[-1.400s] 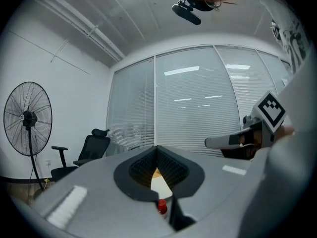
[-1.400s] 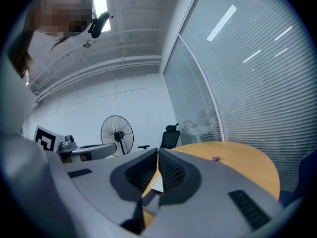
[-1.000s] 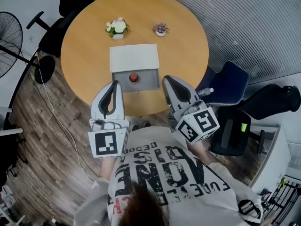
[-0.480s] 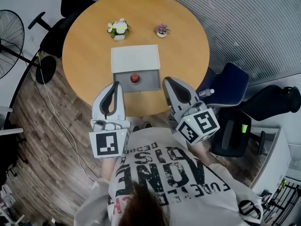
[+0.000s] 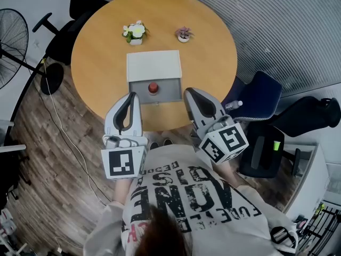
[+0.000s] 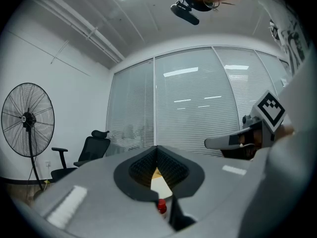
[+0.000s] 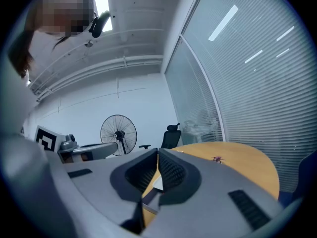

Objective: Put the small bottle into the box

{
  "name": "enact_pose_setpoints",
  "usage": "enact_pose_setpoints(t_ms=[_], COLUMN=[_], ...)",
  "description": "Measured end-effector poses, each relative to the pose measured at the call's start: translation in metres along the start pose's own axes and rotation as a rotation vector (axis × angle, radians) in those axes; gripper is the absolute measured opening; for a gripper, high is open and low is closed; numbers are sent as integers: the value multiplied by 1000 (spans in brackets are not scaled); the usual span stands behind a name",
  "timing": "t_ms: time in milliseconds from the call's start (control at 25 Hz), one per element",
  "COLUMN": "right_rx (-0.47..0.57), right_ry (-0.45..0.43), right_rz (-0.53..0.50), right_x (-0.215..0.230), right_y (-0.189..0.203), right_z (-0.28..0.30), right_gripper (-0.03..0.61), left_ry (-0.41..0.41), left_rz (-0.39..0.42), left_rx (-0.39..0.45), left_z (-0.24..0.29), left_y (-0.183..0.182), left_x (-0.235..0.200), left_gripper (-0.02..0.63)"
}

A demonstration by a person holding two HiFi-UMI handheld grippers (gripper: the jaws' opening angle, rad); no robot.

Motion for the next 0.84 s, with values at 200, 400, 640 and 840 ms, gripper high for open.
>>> enact_pose_setpoints(t_ms=[200, 400, 640, 840], right_rx=[-5, -8, -3, -1], right_ry=[-1, 5, 14, 18], right_rz=[-3, -5, -4, -8], right_x=[-4, -6, -6, -7], right_y=[0, 1, 0, -1], right_z=[-3, -5, -9, -10], right_gripper=[15, 15, 15, 15], left_ry=[3, 4, 5, 5], left_rz=[0, -3, -5, -9], left_rx=[1, -1, 2, 5], left_z=[-3, -6, -8, -10], left_y=[0, 2, 1, 0], left_x=[1, -1, -1, -1], left_gripper=[9, 9, 9, 11])
Point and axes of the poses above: the fingertips, and each gripper's own axes: z forward along the fingers, x to its right, y out of its underside, the point moved 2 cm from there along -z, backward along the fingers, and after that the axes turned 14 degrees about -z, right-handed, at the moved point
